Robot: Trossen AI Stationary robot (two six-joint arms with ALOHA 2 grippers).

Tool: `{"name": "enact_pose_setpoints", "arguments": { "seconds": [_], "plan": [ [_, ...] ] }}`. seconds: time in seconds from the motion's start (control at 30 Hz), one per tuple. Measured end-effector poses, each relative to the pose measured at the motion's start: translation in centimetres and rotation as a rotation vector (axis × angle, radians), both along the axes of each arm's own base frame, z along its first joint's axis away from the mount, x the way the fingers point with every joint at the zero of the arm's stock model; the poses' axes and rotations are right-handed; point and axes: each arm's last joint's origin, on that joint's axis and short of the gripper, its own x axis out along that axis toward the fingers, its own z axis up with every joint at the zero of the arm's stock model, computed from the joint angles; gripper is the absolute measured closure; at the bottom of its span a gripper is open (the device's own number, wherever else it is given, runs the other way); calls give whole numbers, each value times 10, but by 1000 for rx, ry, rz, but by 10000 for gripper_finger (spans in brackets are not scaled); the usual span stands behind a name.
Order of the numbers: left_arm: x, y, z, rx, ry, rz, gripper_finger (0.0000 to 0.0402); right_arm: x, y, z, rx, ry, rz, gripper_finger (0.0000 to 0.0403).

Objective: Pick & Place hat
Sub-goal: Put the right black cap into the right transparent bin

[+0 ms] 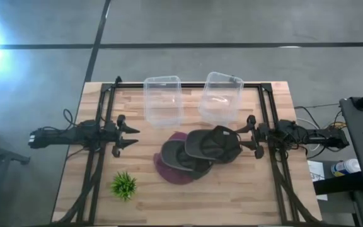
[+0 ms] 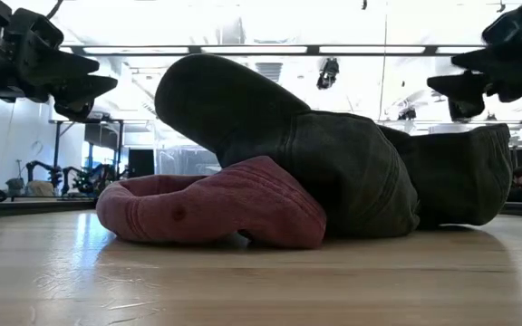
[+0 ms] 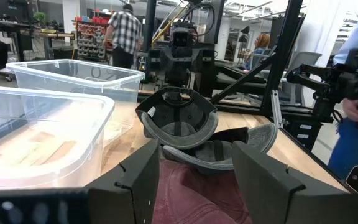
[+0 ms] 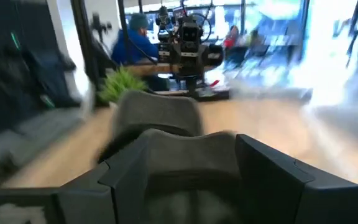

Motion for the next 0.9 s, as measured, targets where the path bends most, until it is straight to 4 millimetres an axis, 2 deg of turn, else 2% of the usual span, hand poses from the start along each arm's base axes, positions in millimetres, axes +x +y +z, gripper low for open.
{"name": "enact_pose_setpoints", "arguments": {
  "seconds": [0.1, 0.17, 0.37, 0.47, 0.67, 0.73, 0.9],
  "plan": [
    [0, 0, 0, 0, 0, 0, 207, 0, 0, 4, 330, -9, 21, 172],
    [0, 0, 0, 0, 0, 0, 207, 0, 0, 4, 490, -3, 4, 172],
    [0, 0, 0, 0, 1, 0, 207, 0, -4, 2, 850, -4, -100, 172],
    [0, 0, 0, 0, 0, 0, 207, 0, -6, 4, 981, -56, -137, 172],
    [0, 0, 0, 0, 2, 0, 207, -2, -10, 17, 918, -246, -237, 172],
    [0, 0, 0, 0, 2, 0, 207, -1, -11, 18, 975, -273, -247, 172],
    [0, 0, 0, 0, 2, 0, 207, 10, -5, 20, 1072, -163, -188, 172]
  ]
}}
